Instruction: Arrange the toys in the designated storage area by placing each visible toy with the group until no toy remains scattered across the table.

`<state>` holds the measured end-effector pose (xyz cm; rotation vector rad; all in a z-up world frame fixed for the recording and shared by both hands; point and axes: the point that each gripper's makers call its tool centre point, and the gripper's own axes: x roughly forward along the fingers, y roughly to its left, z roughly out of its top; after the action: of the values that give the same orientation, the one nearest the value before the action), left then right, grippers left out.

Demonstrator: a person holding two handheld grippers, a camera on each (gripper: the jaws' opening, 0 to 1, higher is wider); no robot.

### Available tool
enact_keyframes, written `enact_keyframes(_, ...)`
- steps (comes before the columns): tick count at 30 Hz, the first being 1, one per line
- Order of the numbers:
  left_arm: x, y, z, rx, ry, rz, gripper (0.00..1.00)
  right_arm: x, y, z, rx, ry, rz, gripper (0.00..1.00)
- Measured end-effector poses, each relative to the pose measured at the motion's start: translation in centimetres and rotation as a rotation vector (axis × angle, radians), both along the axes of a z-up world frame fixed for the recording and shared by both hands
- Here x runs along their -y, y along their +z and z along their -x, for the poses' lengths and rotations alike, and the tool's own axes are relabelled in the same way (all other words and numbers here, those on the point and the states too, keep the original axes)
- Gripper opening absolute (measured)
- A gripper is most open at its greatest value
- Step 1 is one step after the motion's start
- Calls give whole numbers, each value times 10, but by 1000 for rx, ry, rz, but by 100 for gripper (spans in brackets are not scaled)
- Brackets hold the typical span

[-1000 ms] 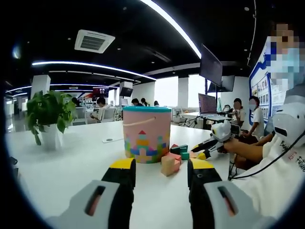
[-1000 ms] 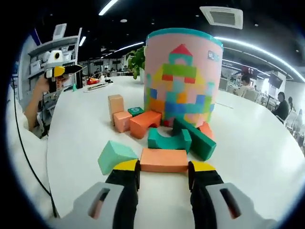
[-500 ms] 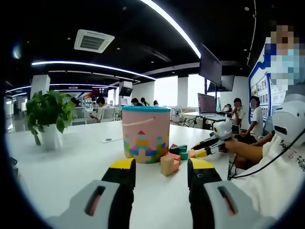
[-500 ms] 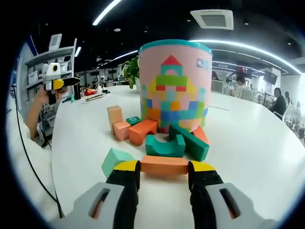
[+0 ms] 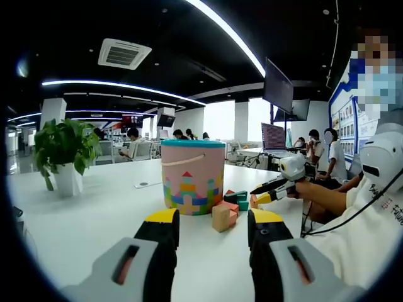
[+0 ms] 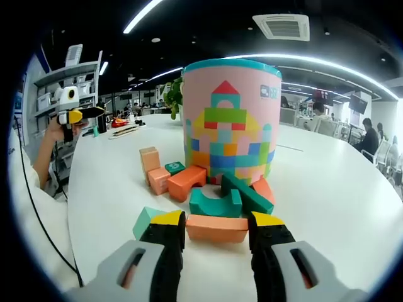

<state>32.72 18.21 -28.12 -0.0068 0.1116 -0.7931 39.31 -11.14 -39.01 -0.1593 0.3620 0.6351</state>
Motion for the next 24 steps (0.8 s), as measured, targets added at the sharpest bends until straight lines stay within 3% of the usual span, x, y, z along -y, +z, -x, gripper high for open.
enact_keyframes(5,-1,-1,0,-2,3,1,44,-3,0,-4,9,2,-9,40)
enact_keyframes(12,-1,0,1,1,4,-1,44,-6,2,-3,83,-2,44,46)
enact_keyframes(14,-1,0,0,2,6,1,44,-4,-3,0,78,-17,46,46)
enact_keyframes(19,0,2,2,7,4,-2,44,-2,-14,-3,41,-34,-1,42)
enact_keyframes(24,-2,3,1,7,7,-4,44,-3,-4,1,66,-67,-58,42)
